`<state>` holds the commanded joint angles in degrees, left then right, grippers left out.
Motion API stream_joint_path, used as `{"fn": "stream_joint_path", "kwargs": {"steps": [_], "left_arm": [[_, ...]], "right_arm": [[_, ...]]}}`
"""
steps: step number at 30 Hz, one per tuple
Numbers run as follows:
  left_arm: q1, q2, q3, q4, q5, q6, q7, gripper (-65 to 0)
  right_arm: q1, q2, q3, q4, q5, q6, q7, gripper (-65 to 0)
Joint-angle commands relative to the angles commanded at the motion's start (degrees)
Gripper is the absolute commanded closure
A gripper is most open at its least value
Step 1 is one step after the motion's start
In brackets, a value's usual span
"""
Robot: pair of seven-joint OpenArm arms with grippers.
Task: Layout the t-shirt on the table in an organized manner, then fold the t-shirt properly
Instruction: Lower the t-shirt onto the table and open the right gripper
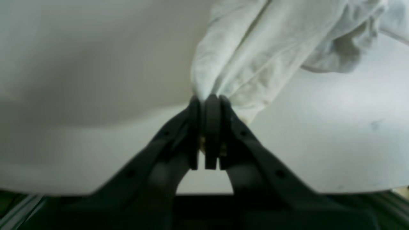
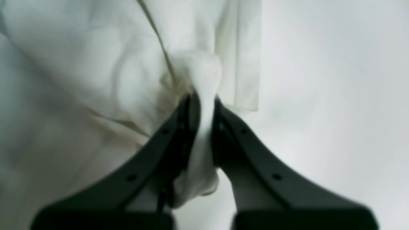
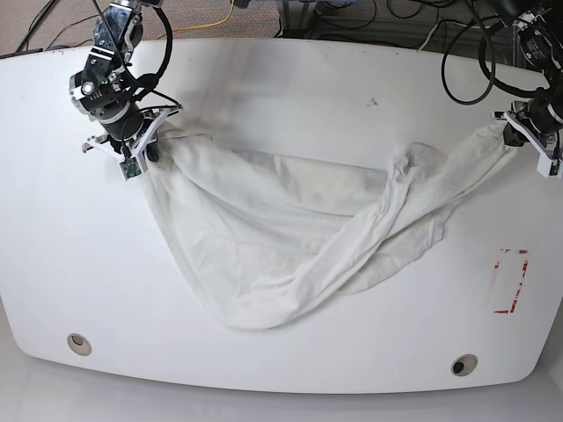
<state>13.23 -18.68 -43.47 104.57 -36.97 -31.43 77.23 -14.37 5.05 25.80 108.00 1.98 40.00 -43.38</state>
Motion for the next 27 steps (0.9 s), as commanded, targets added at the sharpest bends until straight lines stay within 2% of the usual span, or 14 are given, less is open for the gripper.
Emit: {"fn": "stream_joint_path", "kwargs": {"steps": [9, 13, 14, 15, 16, 17, 19, 20, 21, 24, 27], "left_arm": [[3.25, -2.20, -0.26, 0.00, 0.00, 0.00, 0.00, -0.4], [3.69, -2.29, -0.18, 0.00, 0.00, 0.00, 0.00, -0.6], [3.69, -2.29, -0.09, 0.00, 0.00, 0.00, 0.00, -0.6], [3.69, -2.29, -0.09, 0.00, 0.00, 0.00, 0.00, -1.3], [3.78, -2.29, -0.09, 0.00, 0.00, 0.00, 0.00, -2.5], [3.78, -2.29, -0.09, 0.00, 0.00, 0.00, 0.00, -4.2], [3.78, -2.29, -0.09, 0.09, -0.09, 0.00, 0.00, -13.1], [3.78, -2.29, -0.09, 0.09, -0.09, 0.00, 0.00, -15.3], [3.69, -2.29, -0.09, 0.09, -0.09, 0.00, 0.00, -21.7], [3.60, -2.29, -0.18, 0.09, 0.00, 0.00, 0.00, -34.9], [3.34, -2.29, -0.18, 0.09, 0.00, 0.09, 0.00, -41.3]], "right_arm": [[-0.70, -0.09, 2.73, -0.18, -0.09, 0.00, 0.00, -3.3], [-0.79, -0.09, 2.73, -0.18, -0.18, 0.00, 0.00, -17.3], [-0.79, -0.09, 2.81, -0.18, -0.18, 0.00, 0.00, -22.0], [-0.79, -0.09, 2.81, -0.18, -0.18, 0.00, 0.00, -30.1], [-0.79, -0.18, 2.81, -0.09, -0.18, 0.00, 0.00, -34.6], [-0.79, -0.18, 2.81, -0.09, -0.18, 0.00, 0.00, -39.6], [-0.79, -0.18, 2.73, 0.09, -0.18, 0.00, -0.09, -56.6], [-0.79, -0.18, 2.73, 0.18, -0.18, 0.00, -0.09, -59.9], [-0.79, -0.18, 2.73, 0.26, -0.09, 0.00, -0.09, -65.0], [-0.26, -0.18, 2.73, 0.97, 0.09, 0.00, -0.09, -65.0], [0.00, -0.18, 2.55, 1.58, 0.35, 0.00, -0.09, -65.0]]}}
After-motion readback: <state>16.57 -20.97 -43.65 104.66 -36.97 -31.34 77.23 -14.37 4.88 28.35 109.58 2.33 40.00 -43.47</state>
